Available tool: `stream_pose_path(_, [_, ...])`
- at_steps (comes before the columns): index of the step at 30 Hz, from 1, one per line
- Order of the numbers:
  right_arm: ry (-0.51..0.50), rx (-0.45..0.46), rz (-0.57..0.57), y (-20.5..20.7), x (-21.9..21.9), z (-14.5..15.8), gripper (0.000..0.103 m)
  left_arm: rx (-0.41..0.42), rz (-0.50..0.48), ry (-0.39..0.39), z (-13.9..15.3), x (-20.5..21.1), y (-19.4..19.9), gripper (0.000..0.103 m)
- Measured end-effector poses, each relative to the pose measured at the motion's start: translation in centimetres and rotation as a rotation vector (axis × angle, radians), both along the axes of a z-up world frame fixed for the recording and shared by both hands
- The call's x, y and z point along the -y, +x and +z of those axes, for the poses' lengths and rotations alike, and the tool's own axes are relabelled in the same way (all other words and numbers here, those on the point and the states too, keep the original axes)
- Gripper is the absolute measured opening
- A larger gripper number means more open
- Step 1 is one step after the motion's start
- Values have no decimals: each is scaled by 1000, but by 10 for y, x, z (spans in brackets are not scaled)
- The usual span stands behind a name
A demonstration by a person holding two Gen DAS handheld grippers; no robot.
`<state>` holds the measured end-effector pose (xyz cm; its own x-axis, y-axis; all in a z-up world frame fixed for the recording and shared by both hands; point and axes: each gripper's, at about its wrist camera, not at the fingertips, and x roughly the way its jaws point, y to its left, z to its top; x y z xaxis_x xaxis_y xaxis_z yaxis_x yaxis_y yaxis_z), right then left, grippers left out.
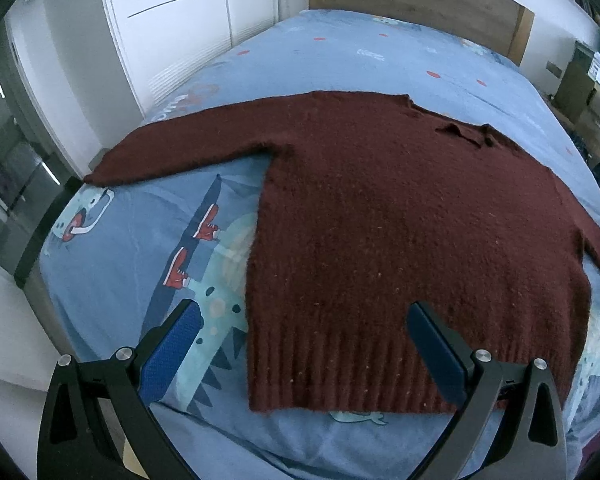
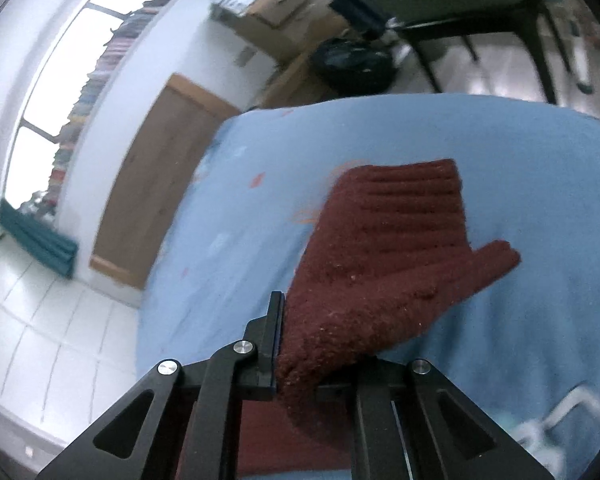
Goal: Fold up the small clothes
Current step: 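Lift the gripped side and fold it over toward the sweater's center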
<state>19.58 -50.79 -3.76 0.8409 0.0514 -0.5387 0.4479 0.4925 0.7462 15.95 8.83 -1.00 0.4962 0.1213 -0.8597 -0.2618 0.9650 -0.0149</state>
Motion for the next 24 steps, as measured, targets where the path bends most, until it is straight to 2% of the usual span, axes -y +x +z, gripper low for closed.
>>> stream_pose_path(6, [62, 48, 112, 44, -59, 17, 9, 11, 26, -37, -2, -19, -6, 102])
stream_pose_path(12, [116, 62, 244, 94, -136, 22, 9, 26, 67, -74, -3, -45, -13, 102])
stream_pose_path(24, [99, 53, 553, 181, -316, 33, 9, 37, 140, -116, -8, -92, -24, 102])
